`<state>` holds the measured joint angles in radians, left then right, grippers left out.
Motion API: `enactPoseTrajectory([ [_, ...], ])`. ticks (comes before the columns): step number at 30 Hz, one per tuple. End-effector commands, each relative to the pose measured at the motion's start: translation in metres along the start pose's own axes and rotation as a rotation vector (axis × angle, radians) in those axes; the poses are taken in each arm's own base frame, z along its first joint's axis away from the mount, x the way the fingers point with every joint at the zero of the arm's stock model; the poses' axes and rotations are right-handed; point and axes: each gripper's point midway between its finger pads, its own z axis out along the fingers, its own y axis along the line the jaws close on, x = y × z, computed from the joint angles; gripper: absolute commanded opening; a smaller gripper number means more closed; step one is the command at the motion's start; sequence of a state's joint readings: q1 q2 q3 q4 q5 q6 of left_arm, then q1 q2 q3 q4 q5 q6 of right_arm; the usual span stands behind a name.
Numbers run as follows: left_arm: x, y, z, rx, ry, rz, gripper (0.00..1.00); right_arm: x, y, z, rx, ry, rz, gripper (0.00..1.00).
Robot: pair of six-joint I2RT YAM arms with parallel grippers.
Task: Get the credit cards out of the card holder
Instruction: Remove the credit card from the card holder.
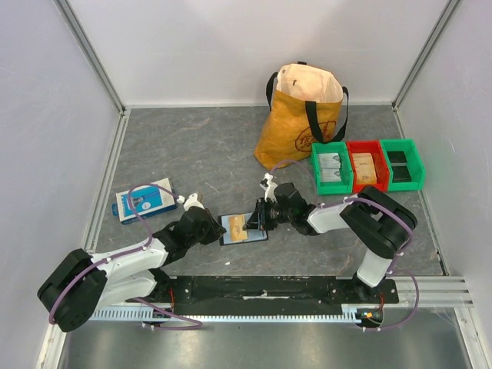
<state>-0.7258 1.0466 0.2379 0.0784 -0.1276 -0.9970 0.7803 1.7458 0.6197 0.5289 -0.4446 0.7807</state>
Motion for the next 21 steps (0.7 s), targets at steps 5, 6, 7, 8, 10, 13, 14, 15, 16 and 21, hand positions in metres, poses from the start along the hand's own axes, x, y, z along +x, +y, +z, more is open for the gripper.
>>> enactPoseTrajectory([
  [5,0.009,0.011,0.000,-0.033,0.036,0.011,0.02,-0.008,0.002,0.010,-0.007,0.007,-0.023,0.27],
  [6,0.009,0.011,0.001,-0.035,0.036,0.010,0.02,-0.008,0.001,0.011,-0.006,0.008,-0.020,0.27],
  [7,0.009,0.011,0.001,-0.033,0.036,0.011,0.02,-0.008,0.000,0.012,-0.006,0.008,-0.019,0.27],
  [8,0.009,0.010,0.001,-0.031,0.036,0.009,0.02,-0.008,-0.001,0.013,-0.005,0.011,-0.018,0.27],
  [10,0.009,0.011,0.001,-0.033,0.036,0.010,0.02,-0.005,-0.004,0.015,-0.001,0.018,-0.014,0.26],
  [13,0.010,0.012,0.001,-0.036,0.037,0.008,0.02,-0.002,-0.007,0.016,0.002,0.026,-0.009,0.17],
  [14,0.009,0.011,0.001,-0.032,0.035,0.006,0.02,-0.003,-0.007,0.016,0.000,0.022,-0.011,0.12],
  [15,0.009,0.012,0.001,-0.032,0.033,0.008,0.02,-0.002,-0.008,0.015,0.003,0.022,-0.011,0.07],
  [16,0.010,0.012,0.001,-0.034,0.034,0.006,0.02,-0.002,-0.008,0.014,0.005,0.022,-0.012,0.01],
  [21,0.008,0.012,-0.001,-0.029,0.025,0.001,0.02,-0.008,-0.013,0.001,0.024,0.003,-0.013,0.00],
])
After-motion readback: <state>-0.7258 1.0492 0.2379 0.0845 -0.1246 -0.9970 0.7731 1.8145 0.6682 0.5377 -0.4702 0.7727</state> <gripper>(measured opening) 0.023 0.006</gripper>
